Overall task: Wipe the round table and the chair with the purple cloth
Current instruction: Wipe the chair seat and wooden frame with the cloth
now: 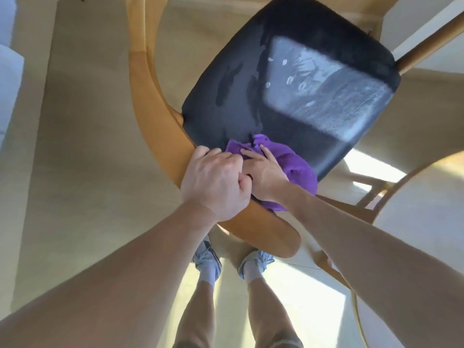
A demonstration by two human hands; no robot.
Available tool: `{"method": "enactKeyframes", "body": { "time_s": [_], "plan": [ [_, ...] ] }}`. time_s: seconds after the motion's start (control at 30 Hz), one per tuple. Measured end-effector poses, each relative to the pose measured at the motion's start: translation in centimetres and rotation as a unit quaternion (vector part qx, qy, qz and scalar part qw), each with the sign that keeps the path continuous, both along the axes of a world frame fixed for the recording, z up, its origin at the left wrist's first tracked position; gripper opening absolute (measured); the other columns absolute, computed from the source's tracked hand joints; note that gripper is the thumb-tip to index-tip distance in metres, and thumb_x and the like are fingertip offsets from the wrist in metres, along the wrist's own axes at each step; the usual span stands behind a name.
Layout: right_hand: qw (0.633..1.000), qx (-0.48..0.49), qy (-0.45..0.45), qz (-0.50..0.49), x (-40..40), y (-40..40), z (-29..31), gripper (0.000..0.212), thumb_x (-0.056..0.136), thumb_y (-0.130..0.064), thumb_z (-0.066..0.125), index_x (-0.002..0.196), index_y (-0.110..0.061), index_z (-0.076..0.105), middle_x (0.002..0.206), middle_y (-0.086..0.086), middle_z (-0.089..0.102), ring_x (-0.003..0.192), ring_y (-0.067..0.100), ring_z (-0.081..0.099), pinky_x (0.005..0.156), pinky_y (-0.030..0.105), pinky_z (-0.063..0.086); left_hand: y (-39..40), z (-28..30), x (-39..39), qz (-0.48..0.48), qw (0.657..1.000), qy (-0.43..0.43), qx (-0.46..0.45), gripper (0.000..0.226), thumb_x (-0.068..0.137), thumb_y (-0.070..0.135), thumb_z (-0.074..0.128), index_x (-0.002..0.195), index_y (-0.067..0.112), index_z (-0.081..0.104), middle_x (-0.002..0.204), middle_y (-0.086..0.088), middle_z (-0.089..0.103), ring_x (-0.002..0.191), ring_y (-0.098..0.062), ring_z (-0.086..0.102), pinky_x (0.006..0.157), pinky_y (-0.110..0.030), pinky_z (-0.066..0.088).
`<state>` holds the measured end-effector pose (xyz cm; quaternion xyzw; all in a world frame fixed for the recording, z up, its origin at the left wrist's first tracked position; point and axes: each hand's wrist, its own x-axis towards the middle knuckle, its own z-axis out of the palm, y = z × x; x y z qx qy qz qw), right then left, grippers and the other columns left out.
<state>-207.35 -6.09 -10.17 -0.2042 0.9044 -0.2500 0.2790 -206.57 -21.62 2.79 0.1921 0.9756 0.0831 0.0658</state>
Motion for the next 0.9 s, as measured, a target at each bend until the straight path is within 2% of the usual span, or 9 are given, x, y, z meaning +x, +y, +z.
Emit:
{"method": "enactKeyframes", "body": {
  "time_s": [0.17,0.27,0.37,0.43,0.5,0.6,0.7,0.8,0.9],
  "plan": [
    [0.957,0.077,-0.006,0.279,3.9,7.0,0.1,0.026,0.086,-0.026,0.064,0.106,-0.041,0.073,0.128,-0.029,0.062,0.146,0.006,0.032,0.124,0.04,-0.006,0.1,0.0,0.0,0.011,1.0,0.005,0.028,0.024,0.082,0.026,0.037,0.061,0.018,0.045,0.058,0.004,0.049,0.059,-0.022,0.042,0.075,-0.04,0.041],
    [0.936,0.141,-0.036,0.319,2.0,7.5,2.2,0.019,0.077,-0.022,0.069,0.091,-0.031,0.077,0.11,-0.016,0.07,0.129,0.014,0.052,0.119,0.033,0.013,-0.1,-0.2,0.0,0.012,0.999,0.006,0.032,0.022,0.082,0.023,0.042,0.06,0.018,0.047,0.057,0.003,0.048,0.058,-0.023,0.043,0.074,-0.041,0.042],
    [0.994,0.054,-0.041,0.081,-1.3,5.8,4.3,0.03,0.077,-0.009,0.06,0.09,-0.026,0.079,0.1,-0.005,0.074,0.11,0.024,0.063,0.102,0.034,0.044,0.0,-0.2,0.0,0.011,0.999,0.019,0.039,0.022,0.081,0.022,0.042,0.06,0.018,0.046,0.056,0.003,0.048,0.057,-0.023,0.041,0.072,-0.04,0.041],
    [0.989,-0.078,0.029,-0.123,-3.3,4.3,4.6,0.049,0.07,0.0,0.048,0.101,-0.023,0.078,0.108,-0.003,0.074,0.11,0.027,0.063,0.098,0.039,0.05,0.0,-0.2,-0.1,0.015,0.999,0.021,0.043,0.02,0.079,0.022,0.04,0.06,0.017,0.045,0.056,0.003,0.047,0.057,-0.023,0.039,0.071,-0.039,0.04],
    [0.978,-0.099,0.06,-0.172,-4.0,2.7,4.0,0.063,0.069,0.002,0.046,0.124,-0.017,0.07,0.131,0.001,0.066,0.125,0.03,0.056,0.105,0.046,0.046,0.0,-0.2,-0.2,0.015,0.999,0.018,0.04,0.02,0.078,0.021,0.039,0.06,0.017,0.045,0.055,0.003,0.047,0.056,-0.023,0.039,0.071,-0.039,0.04],
    [0.996,0.054,0.002,0.065,-0.2,2.6,2.0,0.065,0.084,-0.01,0.059,0.144,-0.034,0.054,0.16,-0.01,0.038,0.151,0.023,0.025,0.123,0.05,0.017,0.0,-0.1,0.0,0.011,0.999,0.02,0.045,0.019,0.079,0.022,0.038,0.061,0.019,0.042,0.056,0.005,0.045,0.057,-0.021,0.037,0.071,-0.039,0.039],
    [0.965,0.082,0.026,0.247,5.0,6.5,0.6,0.05,0.086,-0.03,0.07,0.134,-0.043,0.061,0.155,-0.021,0.042,0.151,0.017,0.025,0.121,0.039,0.001,0.1,0.0,-0.1,0.01,0.999,0.015,0.044,0.022,0.081,0.023,0.038,0.06,0.019,0.043,0.056,0.005,0.046,0.056,-0.021,0.038,0.071,-0.038,0.039],
    [0.952,0.123,-0.039,0.277,4.7,8.5,1.4,0.037,0.087,-0.026,0.07,0.122,-0.038,0.07,0.139,-0.017,0.059,0.144,0.014,0.036,0.121,0.034,0.007,0.1,0.1,-0.2,0.015,0.999,0.009,0.035,0.023,0.082,0.022,0.039,0.06,0.018,0.044,0.056,0.004,0.046,0.056,-0.021,0.039,0.071,-0.038,0.039],
    [0.971,0.09,-0.033,0.217,1.2,7.1,3.1,0.021,0.08,-0.018,0.071,0.096,-0.03,0.077,0.101,-0.012,0.071,0.117,0.017,0.055,0.11,0.036,0.031,0.0,0.1,0.1,0.013,0.999,0.009,0.03,0.022,0.081,0.021,0.041,0.06,0.018,0.046,0.056,0.004,0.046,0.057,-0.022,0.04,0.07,-0.037,0.037]
  ]
}}
